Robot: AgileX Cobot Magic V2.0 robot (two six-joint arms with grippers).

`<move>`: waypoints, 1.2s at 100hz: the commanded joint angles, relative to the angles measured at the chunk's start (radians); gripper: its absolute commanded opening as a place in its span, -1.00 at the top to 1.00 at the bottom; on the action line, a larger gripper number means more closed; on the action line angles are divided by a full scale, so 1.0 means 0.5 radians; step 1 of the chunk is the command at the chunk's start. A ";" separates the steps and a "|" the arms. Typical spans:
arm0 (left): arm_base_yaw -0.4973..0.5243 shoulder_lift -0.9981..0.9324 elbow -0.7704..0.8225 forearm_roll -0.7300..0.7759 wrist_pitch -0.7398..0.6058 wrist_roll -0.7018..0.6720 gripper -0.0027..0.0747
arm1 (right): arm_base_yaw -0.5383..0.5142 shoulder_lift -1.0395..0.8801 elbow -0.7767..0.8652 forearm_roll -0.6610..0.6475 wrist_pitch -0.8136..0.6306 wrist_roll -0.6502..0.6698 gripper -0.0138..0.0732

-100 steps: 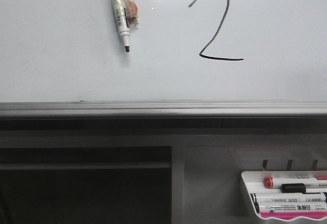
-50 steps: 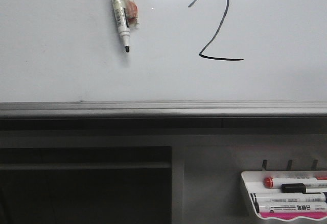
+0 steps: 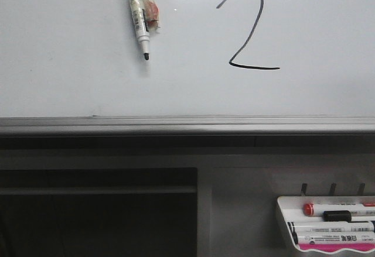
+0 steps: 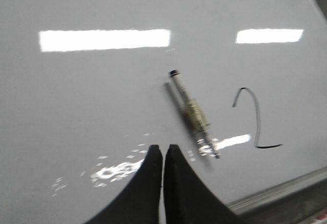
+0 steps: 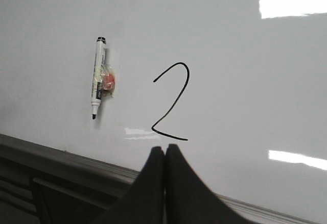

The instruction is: Write number 2 on whiteboard

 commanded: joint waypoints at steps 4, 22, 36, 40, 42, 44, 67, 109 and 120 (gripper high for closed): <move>0.313 0.030 -0.030 0.346 -0.076 -0.378 0.98 | -0.008 -0.025 -0.050 0.056 -0.089 -0.026 0.84; 0.658 -0.169 0.099 0.538 -0.042 -0.462 0.98 | -0.008 -0.025 -0.050 0.056 -0.091 -0.026 0.84; 0.802 -0.265 0.196 0.637 0.070 -0.498 0.98 | -0.008 -0.025 -0.050 0.056 -0.094 -0.026 0.84; 0.832 -0.285 0.223 0.653 0.070 -0.502 0.98 | -0.008 -0.025 -0.050 0.056 -0.094 -0.026 0.84; 0.845 -0.301 0.239 0.657 0.063 -0.501 0.98 | -0.008 -0.025 -0.050 0.056 -0.094 -0.026 0.84; 0.857 -0.319 0.257 0.657 0.055 -0.501 0.98 | -0.008 -0.025 -0.050 0.056 -0.094 -0.026 0.84; 0.896 -0.373 0.335 0.634 0.035 -0.519 0.98 | -0.008 -0.021 -0.050 0.056 -0.098 -0.026 0.84; 0.899 -0.373 0.331 0.489 0.040 -0.519 0.98 | -0.008 -0.021 -0.050 0.056 -0.100 -0.026 0.84; 0.899 -0.373 0.331 0.489 0.040 -0.519 0.98 | -0.008 -0.021 -0.050 0.056 -0.100 -0.026 0.84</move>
